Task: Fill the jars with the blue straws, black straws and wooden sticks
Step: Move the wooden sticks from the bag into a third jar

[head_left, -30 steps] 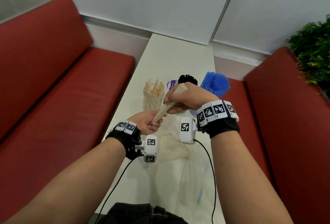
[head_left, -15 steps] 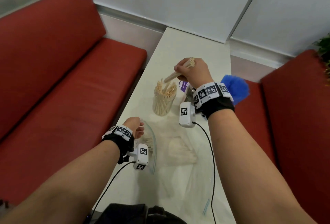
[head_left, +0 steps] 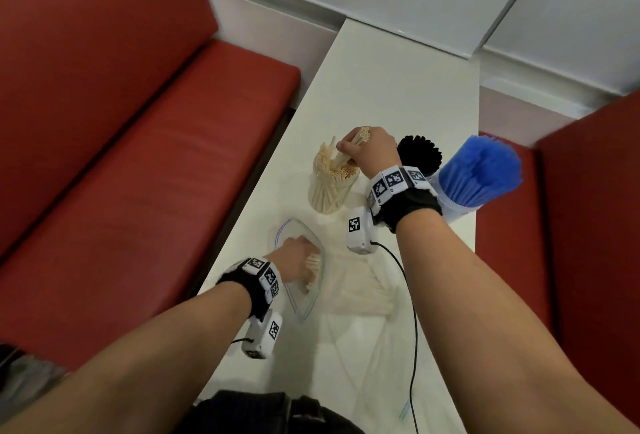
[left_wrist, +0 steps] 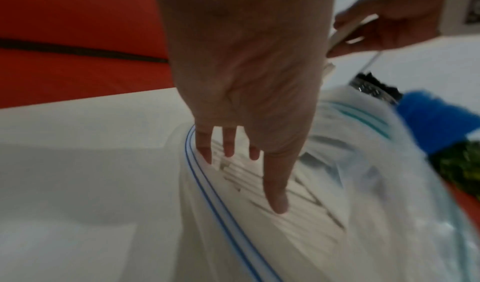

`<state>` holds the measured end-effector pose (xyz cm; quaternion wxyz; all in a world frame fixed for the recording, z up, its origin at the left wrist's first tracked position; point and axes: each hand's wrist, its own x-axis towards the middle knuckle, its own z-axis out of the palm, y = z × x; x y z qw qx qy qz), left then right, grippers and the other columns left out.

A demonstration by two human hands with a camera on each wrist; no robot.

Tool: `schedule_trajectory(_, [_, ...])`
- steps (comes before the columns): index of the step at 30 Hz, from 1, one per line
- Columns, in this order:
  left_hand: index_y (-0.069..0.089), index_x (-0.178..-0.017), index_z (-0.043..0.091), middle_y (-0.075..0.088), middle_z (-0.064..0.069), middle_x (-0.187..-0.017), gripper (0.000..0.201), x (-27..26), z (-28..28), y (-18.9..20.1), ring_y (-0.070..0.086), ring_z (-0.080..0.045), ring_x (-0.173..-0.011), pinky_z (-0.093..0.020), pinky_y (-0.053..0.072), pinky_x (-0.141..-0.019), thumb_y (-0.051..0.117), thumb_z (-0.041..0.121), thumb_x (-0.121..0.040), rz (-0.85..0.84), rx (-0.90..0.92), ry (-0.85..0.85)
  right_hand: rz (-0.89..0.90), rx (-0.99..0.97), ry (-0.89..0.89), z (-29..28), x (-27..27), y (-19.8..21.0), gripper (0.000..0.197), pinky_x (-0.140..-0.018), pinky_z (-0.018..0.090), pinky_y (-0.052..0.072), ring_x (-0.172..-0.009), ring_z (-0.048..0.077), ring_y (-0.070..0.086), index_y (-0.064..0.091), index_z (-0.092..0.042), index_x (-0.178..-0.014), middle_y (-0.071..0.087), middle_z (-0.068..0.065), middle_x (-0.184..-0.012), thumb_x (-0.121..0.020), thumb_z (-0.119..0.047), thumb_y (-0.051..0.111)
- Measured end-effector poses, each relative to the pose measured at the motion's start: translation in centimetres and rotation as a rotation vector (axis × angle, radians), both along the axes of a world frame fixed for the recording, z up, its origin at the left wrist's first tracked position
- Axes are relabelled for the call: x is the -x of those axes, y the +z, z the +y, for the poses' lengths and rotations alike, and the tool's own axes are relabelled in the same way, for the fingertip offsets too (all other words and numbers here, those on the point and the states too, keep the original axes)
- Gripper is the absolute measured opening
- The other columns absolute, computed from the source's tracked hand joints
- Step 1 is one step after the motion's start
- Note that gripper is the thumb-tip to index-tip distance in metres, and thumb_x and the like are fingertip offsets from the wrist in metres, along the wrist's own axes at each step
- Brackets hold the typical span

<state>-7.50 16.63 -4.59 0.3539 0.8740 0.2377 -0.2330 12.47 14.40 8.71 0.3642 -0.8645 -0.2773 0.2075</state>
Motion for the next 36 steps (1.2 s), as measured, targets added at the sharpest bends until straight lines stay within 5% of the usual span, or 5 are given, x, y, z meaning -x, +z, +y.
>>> schedule_trajectory(4, [0.040, -0.136, -0.005, 0.038, -0.021, -0.142, 0.047, 0.0, -1.2, 0.0, 0.039, -0.035, -0.129, -0.040, 0.038, -0.106, 0.050, 0.015, -0.095, 0.143, -0.264, -0.246, -0.026, 0.072, 0.018, 0.9, -0.3, -1.5, 0.009, -0.042, 0.010, 0.041, -0.058, 0.013, 0.062, 0.070, -0.017, -0.082, 0.067, -0.001, -0.072, -0.088, -0.024, 0.071])
schedule_trajectory(16, [0.033, -0.140, -0.002, 0.039, -0.018, -0.145, 0.040, -1.4, -2.0, 0.8, 0.035, -0.030, -0.136, -0.035, 0.017, -0.116, 0.030, 0.015, -0.105, 0.332, -0.687, -0.659, -0.222, -0.066, -0.007, 0.7, 0.9, -3.6, 0.045, -0.083, 0.036, 0.048, -0.107, 0.021, 0.057, 0.057, -0.023, -0.125, 0.063, 0.004, -0.115, -0.084, -0.029, 0.075])
schedule_trajectory(21, [0.025, -0.145, -0.004, 0.031, -0.018, -0.151, 0.040, -1.8, -1.9, 1.2, 0.029, -0.027, -0.142, -0.031, 0.015, -0.118, 0.024, 0.010, -0.107, 0.311, -0.578, -0.577, -0.539, 0.086, 0.142, 1.4, 2.7, -4.9, 0.059, -0.124, 0.042, 0.011, -0.154, 0.030, 0.014, 0.031, -0.011, -0.156, 0.023, 0.013, -0.165, -0.104, -0.035, 0.046])
schedule_trajectory(25, [0.029, -0.143, -0.003, 0.035, -0.017, -0.151, 0.038, -1.8, -2.0, 1.3, 0.032, -0.026, -0.141, -0.032, 0.014, -0.119, 0.025, 0.005, -0.106, 0.366, -0.595, -0.553, -0.500, 0.350, 0.255, 1.0, 3.4, -7.6, 0.072, -0.125, 0.045, -0.006, -0.156, 0.031, -0.008, 0.005, -0.005, -0.160, -0.003, 0.017, -0.168, -0.107, -0.045, 0.033])
schedule_trajectory(36, [0.044, -0.129, -0.002, 0.047, -0.016, -0.135, 0.030, -1.9, -2.2, 3.1, 0.044, -0.028, -0.127, -0.032, 0.028, -0.109, 0.033, 0.008, -0.103, 0.394, -0.636, -0.607, -0.503, 0.380, 0.167, -0.4, 3.5, -7.0, 0.075, -0.120, 0.056, -0.012, -0.155, 0.034, -0.011, -0.001, -0.015, -0.161, -0.004, 0.018, -0.168, -0.105, -0.053, 0.032])
